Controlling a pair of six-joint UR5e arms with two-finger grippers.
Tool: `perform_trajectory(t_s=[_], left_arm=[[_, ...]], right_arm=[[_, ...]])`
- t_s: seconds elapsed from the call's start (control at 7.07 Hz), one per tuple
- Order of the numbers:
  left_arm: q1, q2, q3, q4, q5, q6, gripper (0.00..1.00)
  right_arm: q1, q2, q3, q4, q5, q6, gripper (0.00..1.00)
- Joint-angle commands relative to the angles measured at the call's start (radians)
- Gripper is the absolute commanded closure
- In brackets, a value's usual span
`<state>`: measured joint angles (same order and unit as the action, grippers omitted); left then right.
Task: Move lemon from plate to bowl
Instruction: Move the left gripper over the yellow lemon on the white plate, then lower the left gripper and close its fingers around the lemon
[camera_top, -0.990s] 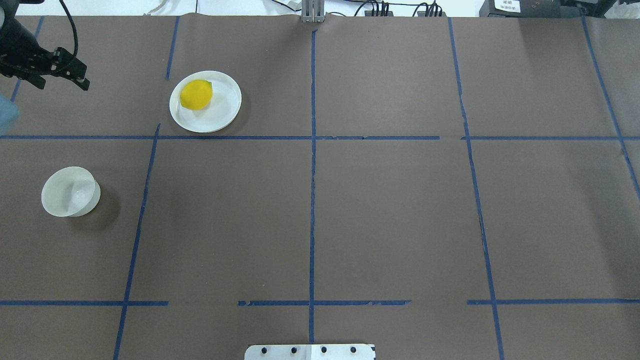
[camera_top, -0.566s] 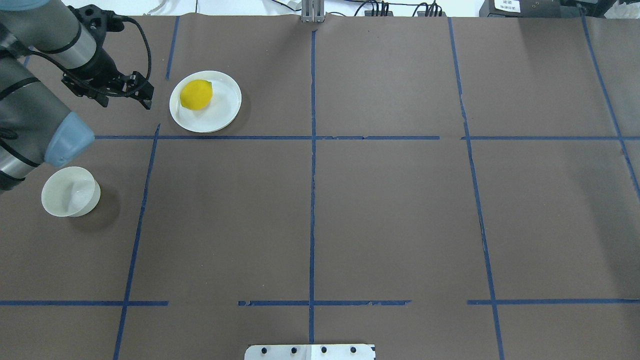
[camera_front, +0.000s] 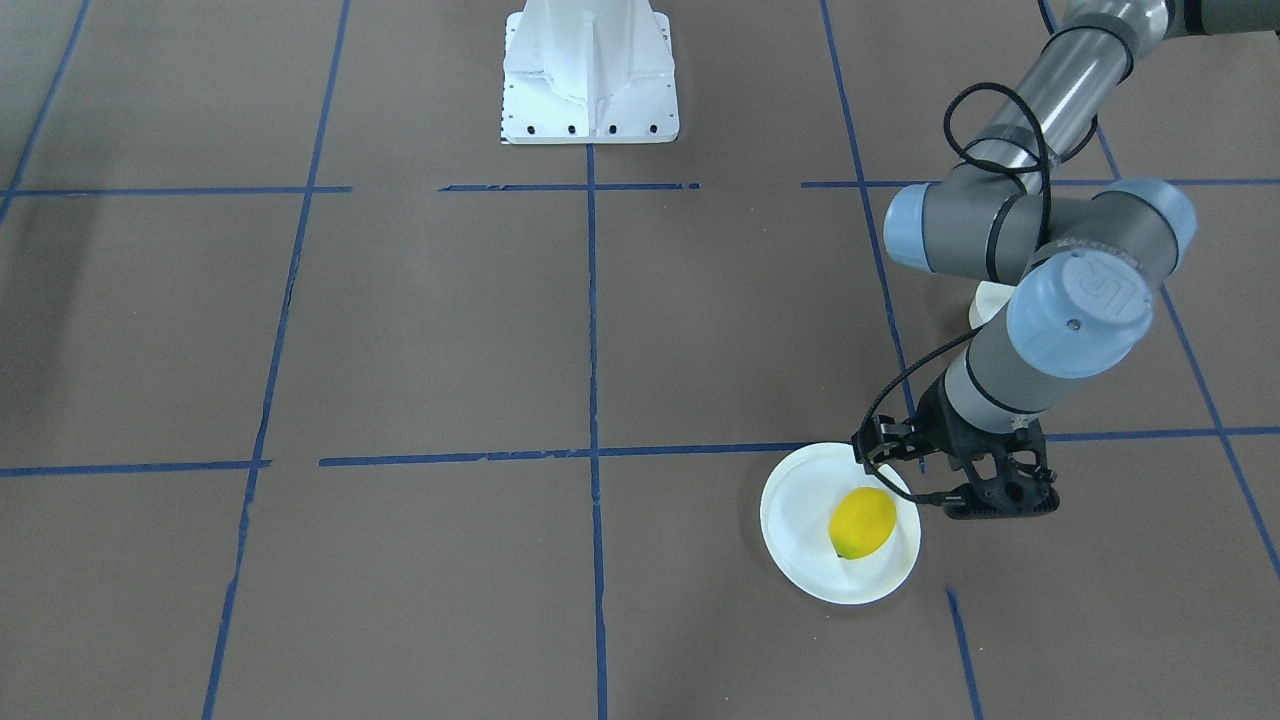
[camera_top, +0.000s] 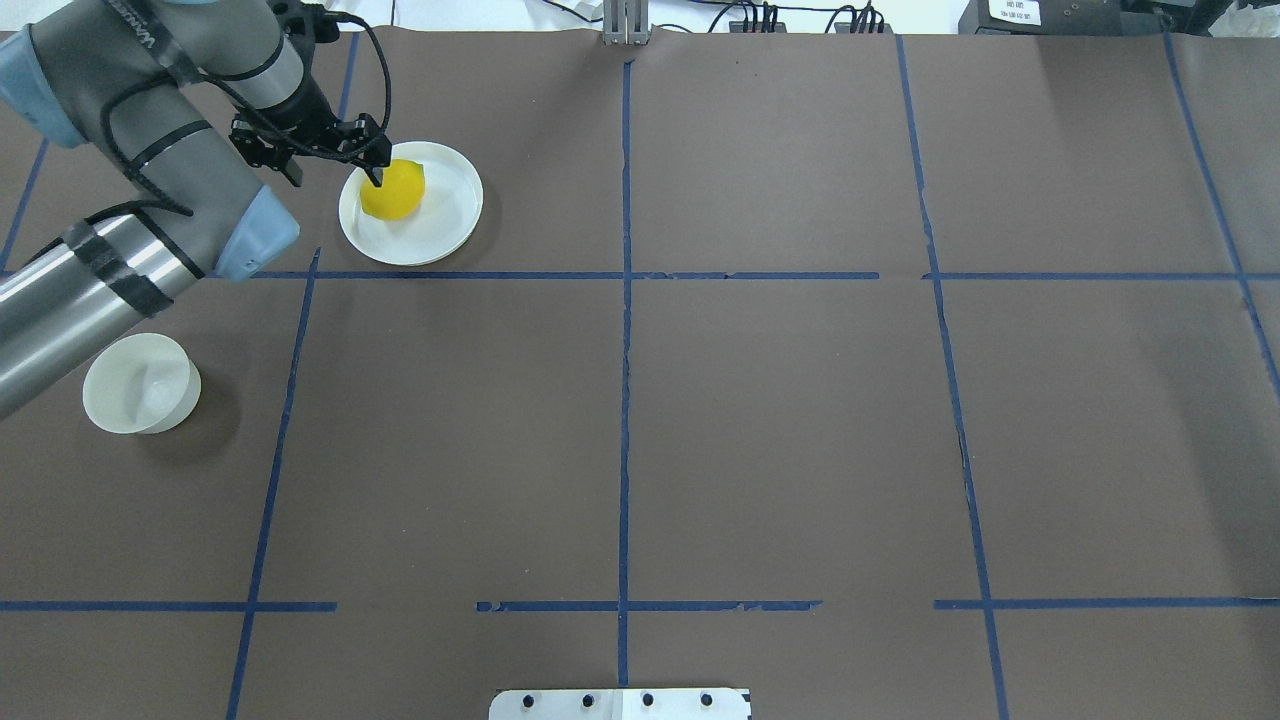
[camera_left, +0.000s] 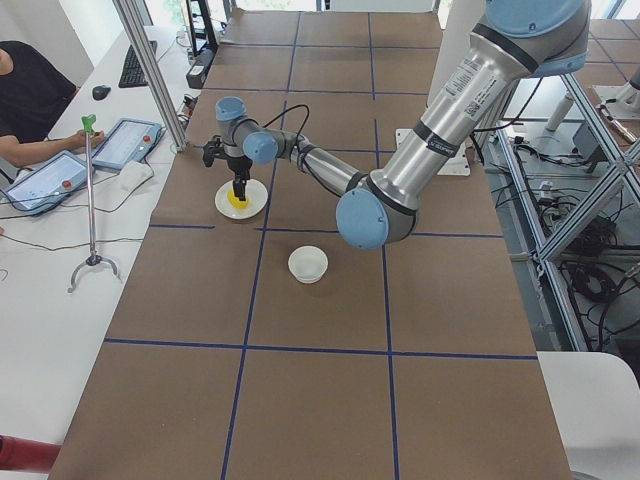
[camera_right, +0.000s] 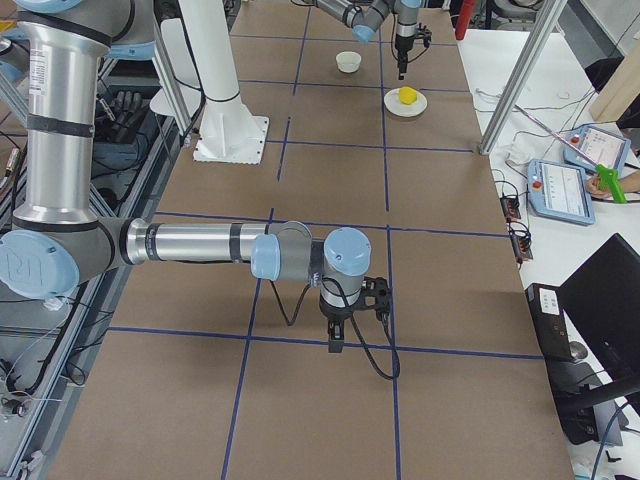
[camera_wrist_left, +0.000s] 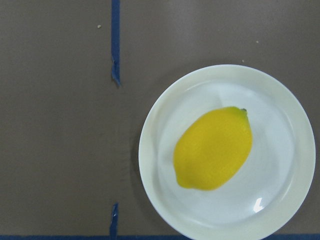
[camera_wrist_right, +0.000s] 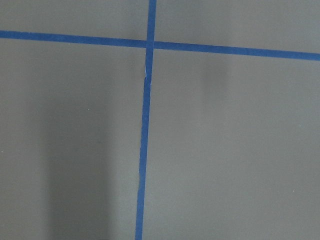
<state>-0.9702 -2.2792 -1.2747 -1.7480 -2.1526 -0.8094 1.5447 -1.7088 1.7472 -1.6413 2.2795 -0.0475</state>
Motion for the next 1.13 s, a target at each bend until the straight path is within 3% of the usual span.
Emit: perform_trajectory(t_s=[0.0,0.99], left_arm=[[0.002,-0.065,0.138,-0.097,0.0,-0.005,0.0],[0.044,-0.128,0.334,-0.221,0.01,-0.007,0.0]], right_arm=[[0.0,0.0,0.0,0.0,0.0,0.0,0.0],[0.0,0.0,0.0,0.0,0.0,0.0,0.0]])
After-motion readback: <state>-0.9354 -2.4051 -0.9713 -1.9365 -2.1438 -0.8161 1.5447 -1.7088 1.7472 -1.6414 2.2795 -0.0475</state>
